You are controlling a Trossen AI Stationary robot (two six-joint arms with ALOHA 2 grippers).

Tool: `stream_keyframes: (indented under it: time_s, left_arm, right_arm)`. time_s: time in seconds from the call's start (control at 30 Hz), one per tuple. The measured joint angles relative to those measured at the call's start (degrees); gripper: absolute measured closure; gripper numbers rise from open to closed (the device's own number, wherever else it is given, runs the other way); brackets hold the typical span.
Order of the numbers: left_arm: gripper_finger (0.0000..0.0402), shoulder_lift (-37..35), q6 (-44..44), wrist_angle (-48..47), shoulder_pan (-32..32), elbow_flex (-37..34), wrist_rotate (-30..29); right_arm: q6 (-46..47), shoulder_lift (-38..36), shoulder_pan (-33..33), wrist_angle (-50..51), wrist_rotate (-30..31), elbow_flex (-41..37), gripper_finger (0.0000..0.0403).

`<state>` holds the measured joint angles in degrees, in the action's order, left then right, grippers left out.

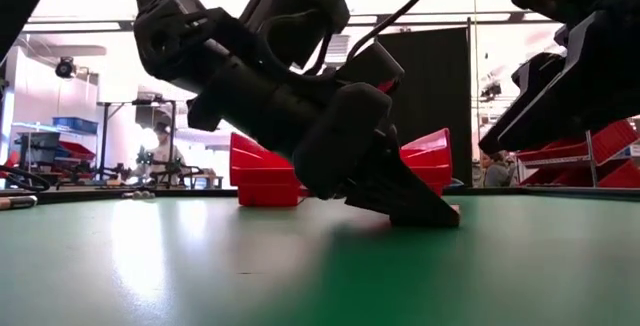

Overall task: Sort batteries
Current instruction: Put the brown battery into the left red bin

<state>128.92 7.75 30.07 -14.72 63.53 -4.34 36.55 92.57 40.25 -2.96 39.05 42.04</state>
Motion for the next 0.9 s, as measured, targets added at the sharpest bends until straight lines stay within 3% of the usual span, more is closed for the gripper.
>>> stream_keyframes:
  time_s: [0.23, 0.5, 0.7, 0.9]
  left_arm:
    - [0.0349, -0.5, -0.7, -2.0, 0.1, -0.1, -0.6]
    - [0.0365, -1.7, 0.5, -3.0, 0.8, -0.3, -0.4]
    - [0.0365, -9.4, -0.2, -11.3, 0.8, -1.5, -2.3]
    - [0.0366, -22.0, -0.9, -21.4, 0.7, -4.1, -4.0]
  right_arm:
    - [-0.4, -0.5, 0.0, 1.7, 0.1, 0.0, 0.0188]
    - [0.6, -0.5, 0.1, 2.0, 0.1, 0.0, 0.0188]
    - [-1.3, -0.6, -0.2, 2.8, 0.1, 0.0, 0.0189]
    - [-2.7, -0.7, -0.2, 3.4, 0.1, -0.1, 0.0192]
